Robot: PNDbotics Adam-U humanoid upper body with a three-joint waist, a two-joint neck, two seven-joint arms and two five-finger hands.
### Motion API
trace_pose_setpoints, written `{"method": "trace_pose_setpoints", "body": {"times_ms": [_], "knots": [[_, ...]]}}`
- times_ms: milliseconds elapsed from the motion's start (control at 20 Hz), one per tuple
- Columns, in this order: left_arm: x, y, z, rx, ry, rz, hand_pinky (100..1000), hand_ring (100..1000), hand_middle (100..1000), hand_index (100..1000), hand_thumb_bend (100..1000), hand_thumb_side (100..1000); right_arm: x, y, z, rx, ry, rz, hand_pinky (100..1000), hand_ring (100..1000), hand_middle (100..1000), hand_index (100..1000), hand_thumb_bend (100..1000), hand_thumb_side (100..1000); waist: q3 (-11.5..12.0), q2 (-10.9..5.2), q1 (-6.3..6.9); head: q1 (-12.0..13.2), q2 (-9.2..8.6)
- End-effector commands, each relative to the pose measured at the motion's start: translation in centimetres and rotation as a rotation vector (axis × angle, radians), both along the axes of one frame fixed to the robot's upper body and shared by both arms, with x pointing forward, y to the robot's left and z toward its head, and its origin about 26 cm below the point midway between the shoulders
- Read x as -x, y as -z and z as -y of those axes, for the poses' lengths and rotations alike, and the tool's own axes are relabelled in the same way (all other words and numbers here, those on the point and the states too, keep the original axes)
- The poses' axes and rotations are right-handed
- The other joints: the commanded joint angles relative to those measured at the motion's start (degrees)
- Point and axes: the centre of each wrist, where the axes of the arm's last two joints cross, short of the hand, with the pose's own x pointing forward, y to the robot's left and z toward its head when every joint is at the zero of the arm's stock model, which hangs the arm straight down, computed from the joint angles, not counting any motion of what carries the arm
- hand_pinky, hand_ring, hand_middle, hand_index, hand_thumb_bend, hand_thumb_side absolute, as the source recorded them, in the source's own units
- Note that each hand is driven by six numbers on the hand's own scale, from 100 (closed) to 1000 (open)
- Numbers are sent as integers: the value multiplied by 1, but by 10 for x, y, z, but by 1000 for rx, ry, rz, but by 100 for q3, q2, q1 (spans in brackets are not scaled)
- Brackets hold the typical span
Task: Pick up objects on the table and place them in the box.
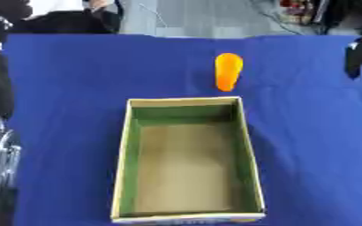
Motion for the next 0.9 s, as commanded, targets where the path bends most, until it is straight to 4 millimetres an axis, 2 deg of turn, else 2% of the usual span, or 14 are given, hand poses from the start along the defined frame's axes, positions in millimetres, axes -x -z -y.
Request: {"method": "trace_pose_setpoints", "body": {"times_ms": [50, 900], "knots": [[3, -9, -2, -12, 1, 34, 750, 685, 729, 753, 510, 775, 2, -10, 3, 19, 3, 33, 141, 351, 410, 588, 160, 1000, 1, -66, -10, -8, -98], [3, -9, -2, -14, 3, 33, 750, 685, 730, 753, 508, 776, 2, -10, 3, 43, -6, 41, 143, 352, 411, 589, 134, 1000, 4, -67, -10, -8, -125]]}}
